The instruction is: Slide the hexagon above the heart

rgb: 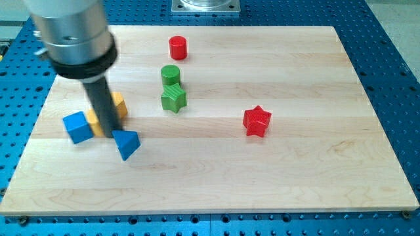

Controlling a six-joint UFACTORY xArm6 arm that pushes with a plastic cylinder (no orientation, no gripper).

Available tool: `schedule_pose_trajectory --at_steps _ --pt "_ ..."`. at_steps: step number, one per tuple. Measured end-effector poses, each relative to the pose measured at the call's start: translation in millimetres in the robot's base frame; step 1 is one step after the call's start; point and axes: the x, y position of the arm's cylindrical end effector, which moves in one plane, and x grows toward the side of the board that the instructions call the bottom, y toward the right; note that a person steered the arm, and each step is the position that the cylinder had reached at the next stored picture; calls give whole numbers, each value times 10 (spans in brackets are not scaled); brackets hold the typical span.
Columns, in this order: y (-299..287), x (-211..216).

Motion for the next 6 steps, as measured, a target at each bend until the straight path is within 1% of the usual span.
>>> schedule_pose_trajectory --at_steps 2,3,4,5,6 --pt "604 -3" --pt "599 -209" --pt "432 -457" --pt "27 -458" --pt "434 -420"
